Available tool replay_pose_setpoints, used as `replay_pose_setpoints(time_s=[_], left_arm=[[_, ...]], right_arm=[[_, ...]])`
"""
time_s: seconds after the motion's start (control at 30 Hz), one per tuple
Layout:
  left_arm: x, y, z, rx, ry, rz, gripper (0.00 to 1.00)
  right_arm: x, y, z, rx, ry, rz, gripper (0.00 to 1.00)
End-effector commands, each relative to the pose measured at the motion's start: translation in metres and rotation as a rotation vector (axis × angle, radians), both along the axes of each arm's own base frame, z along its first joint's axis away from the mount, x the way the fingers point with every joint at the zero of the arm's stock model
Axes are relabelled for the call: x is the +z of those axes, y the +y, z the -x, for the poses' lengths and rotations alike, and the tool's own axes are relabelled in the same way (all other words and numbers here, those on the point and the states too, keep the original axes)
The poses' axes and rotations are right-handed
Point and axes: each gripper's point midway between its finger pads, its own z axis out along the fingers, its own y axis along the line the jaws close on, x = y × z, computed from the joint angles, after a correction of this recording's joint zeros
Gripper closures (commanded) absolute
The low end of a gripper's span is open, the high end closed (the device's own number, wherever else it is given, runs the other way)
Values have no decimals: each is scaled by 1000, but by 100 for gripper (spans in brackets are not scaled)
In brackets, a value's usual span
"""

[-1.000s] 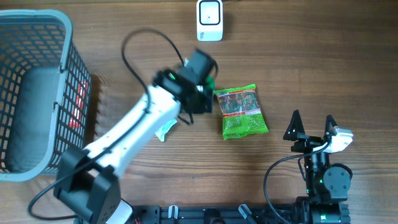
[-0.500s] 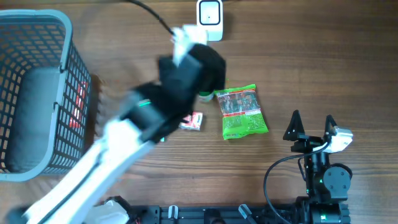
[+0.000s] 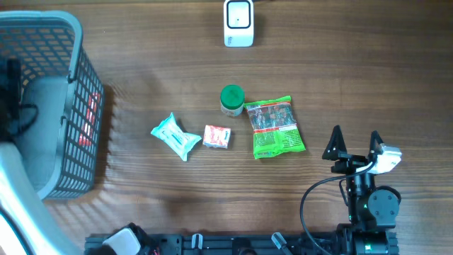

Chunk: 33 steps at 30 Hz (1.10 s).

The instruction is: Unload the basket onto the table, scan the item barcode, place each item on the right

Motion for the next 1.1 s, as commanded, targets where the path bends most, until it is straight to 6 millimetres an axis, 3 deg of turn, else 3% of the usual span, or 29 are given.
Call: replay_pose_setpoints(time_s=[0.0, 0.13, 0.3, 0.4, 0.5, 0.53, 0.57, 0.63, 0.67, 0.9, 1.07], left_arm=[[-71, -7, -50, -505, 86, 169, 0], [-158, 3, -57, -766, 309, 208, 0], [-240, 26, -37, -771, 614, 273, 0], [-256, 21, -42, -840, 653, 271, 0], [-273, 18, -33, -854, 758, 247, 5], [-278, 16, -31, -859, 771, 246, 11], [-283, 13, -31, -865, 775, 247, 26], [-294, 6, -28, -877, 785, 255, 80], [-297, 5, -27, -879, 786, 259, 96], [-293, -25, -57, -940, 507, 378, 96], [-314, -27, -53, -940, 502, 368, 96]], right_arm=[[2, 1, 0, 8, -8, 17, 0], [2, 1, 0, 8, -8, 16, 0], [2, 1, 0, 8, -8, 17, 0], [2, 1, 0, 8, -8, 17, 0], [2, 1, 0, 8, -8, 16, 0], [2, 1, 0, 8, -8, 17, 0], [2, 1, 0, 8, -8, 16, 0], [2, 1, 0, 8, -8, 17, 0], [2, 1, 0, 8, -8, 16, 0], [2, 1, 0, 8, -8, 17, 0], [2, 1, 0, 8, -8, 17, 0]])
